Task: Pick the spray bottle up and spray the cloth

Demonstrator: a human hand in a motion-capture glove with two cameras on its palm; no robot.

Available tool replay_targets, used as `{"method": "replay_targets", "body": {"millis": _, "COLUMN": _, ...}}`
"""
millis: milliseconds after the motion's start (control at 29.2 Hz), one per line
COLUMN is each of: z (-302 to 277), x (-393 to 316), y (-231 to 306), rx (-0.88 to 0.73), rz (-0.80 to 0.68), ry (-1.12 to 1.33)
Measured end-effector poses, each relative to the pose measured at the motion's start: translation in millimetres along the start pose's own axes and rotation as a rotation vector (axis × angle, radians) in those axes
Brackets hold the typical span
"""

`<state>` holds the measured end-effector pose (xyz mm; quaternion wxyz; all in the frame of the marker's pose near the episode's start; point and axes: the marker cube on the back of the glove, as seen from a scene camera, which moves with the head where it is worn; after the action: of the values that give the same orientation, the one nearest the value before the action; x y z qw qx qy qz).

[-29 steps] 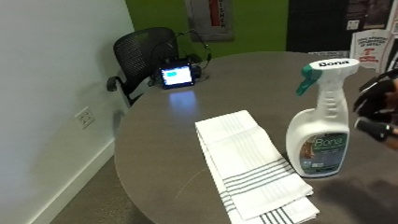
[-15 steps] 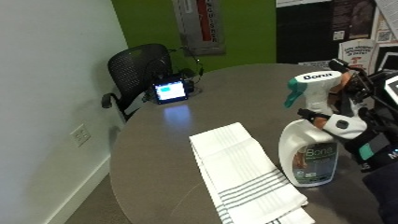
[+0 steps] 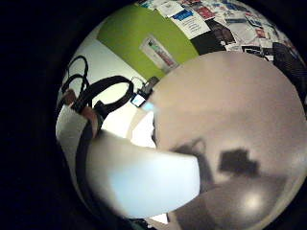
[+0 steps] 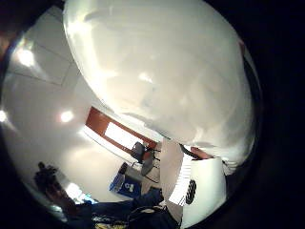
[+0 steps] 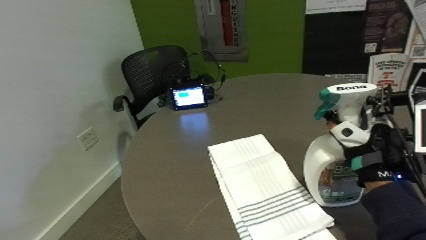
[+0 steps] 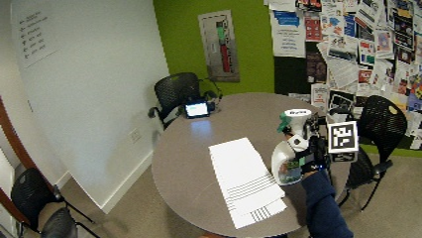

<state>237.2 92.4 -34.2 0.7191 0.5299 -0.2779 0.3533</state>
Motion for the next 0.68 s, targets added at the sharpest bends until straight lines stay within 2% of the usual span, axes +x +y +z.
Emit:
{"method": "replay_targets", "body": {"millis": 240, "z": 6, "x": -2, "y": -6, "rx": 0.17, "rz": 0.022, "ry": 0.055}}
{"method": "replay_targets", "body": {"millis": 685, "z": -18, "x": -13, "y": -17, "rx": 0.258, "rz": -0.005, "ry": 0.074}}
